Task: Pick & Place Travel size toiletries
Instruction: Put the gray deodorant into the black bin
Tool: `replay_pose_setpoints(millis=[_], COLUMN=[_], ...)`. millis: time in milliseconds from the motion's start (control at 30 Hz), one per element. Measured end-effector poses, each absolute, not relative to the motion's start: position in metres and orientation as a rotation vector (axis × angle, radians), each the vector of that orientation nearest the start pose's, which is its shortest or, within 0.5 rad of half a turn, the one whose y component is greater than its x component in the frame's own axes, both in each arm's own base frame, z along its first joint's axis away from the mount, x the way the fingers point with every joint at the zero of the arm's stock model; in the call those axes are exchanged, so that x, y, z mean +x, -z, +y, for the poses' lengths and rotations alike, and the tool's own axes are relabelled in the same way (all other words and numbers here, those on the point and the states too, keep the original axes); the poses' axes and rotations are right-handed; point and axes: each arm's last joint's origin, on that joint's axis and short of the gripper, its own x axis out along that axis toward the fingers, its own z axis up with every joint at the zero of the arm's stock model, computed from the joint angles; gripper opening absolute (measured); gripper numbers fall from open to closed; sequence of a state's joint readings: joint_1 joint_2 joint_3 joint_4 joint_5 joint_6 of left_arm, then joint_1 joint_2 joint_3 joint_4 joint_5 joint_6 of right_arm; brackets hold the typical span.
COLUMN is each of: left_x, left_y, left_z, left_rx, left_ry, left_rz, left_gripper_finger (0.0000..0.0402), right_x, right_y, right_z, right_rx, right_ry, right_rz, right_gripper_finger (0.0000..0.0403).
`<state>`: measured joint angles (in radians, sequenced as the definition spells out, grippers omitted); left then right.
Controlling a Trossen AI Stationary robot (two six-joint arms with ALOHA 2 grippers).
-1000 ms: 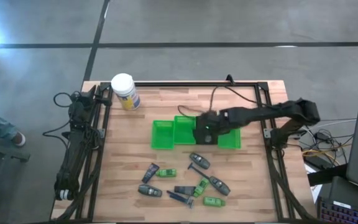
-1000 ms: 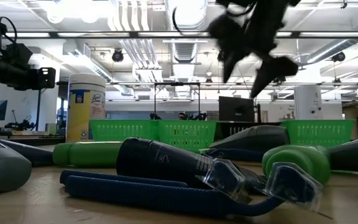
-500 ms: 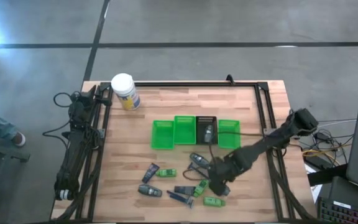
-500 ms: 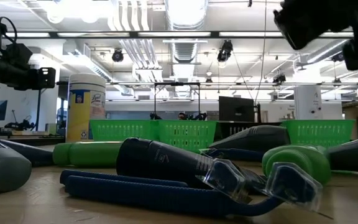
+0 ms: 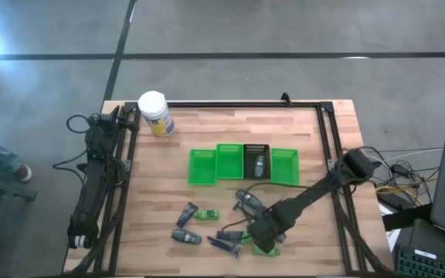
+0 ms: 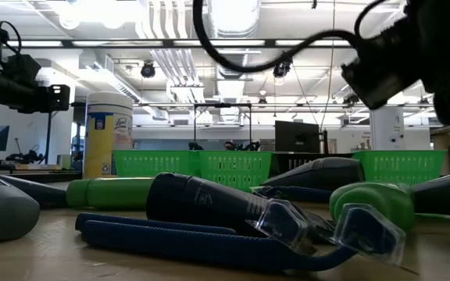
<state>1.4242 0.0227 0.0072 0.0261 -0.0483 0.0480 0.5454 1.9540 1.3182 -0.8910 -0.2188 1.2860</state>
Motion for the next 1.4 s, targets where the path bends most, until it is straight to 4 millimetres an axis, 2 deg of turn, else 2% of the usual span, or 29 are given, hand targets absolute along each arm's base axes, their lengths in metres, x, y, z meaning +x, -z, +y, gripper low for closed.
replay_pose_setpoints(millis=[133, 233, 333, 433, 467, 533, 667, 733, 833, 900, 967, 1100, 1200, 1300, 1400], left_x=[0.013, 0.013, 0.013, 0.013, 0.013, 0.013, 0.013, 0.013, 0.013, 0.013, 0.013, 0.013, 0.013, 0.013, 0.013], left_y=[-0.167, -0.167, -0.167, -0.167, -0.167, -0.167, -0.167, -0.167, -0.167, -0.167, -0.167, -0.166, -0.166, -0.166, -0.166], left_z=[0.098, 0.098, 0.098, 0.098, 0.098, 0.098, 0.098, 0.098, 0.098, 0.098, 0.098, 0.098, 0.098, 0.098, 0.098], left_rx=[0.046, 0.046, 0.046, 0.046, 0.046, 0.046, 0.046, 0.046, 0.045, 0.045, 0.045, 0.045, 0.044, 0.044, 0.042], left_ry=[-1.473, -1.473, -1.473, -1.474, -1.474, -1.474, -1.473, -1.473, -1.473, -1.473, -1.473, -1.472, -1.472, -1.473, -1.472], left_rz=[0.027, 0.027, 0.027, 0.027, 0.027, 0.027, 0.027, 0.027, 0.028, 0.028, 0.028, 0.028, 0.029, 0.029, 0.031], left_gripper_finger=[0.0078, 0.0078, 0.0078, 0.0078, 0.0078, 0.0078, 0.0078, 0.0078, 0.0078, 0.0078, 0.0078, 0.0078, 0.0078, 0.0078, 0.0078], right_x=[0.301, 0.302, 0.301, 0.299, 0.298, 0.296, 0.291, 0.29, 0.286, 0.284, 0.284, 0.296, 0.306, 0.312, 0.317], right_y=[-0.139, -0.135, -0.133, -0.136, -0.14, -0.149, -0.191, -0.214, -0.25, -0.269, -0.28, -0.277, -0.265, -0.253, -0.24], right_z=[0.191, 0.192, 0.191, 0.19, 0.189, 0.187, 0.174, 0.161, 0.132, 0.105, 0.074, 0.011, -0.023, -0.04, -0.046], right_rx=[0.72, 0.725, 0.718, 0.692, 0.682, 0.666, 0.739, 0.804, 0.905, 0.974, 1.043, 1.135, 1.163, 1.182, 1.194], right_ry=[0.477, 0.477, 0.486, 0.469, 0.461, 0.457, 0.414, 0.423, 0.518, 0.633, 0.745, 0.846, 0.819, 0.775, 0.752], right_rz=[1.679, 1.696, 1.705, 1.704, 1.696, 1.671, 1.585, 1.502, 1.305, 1.138, 1.01, 0.931, 0.967, 1.045, 1.109], right_gripper_finger=[0.0344, 0.0321, 0.0279, 0.0217, 0.02, 0.0199, 0.0199, 0.0199, 0.0199, 0.0199, 0.0199, 0.02, 0.0204, 0.0203, 0.0204])
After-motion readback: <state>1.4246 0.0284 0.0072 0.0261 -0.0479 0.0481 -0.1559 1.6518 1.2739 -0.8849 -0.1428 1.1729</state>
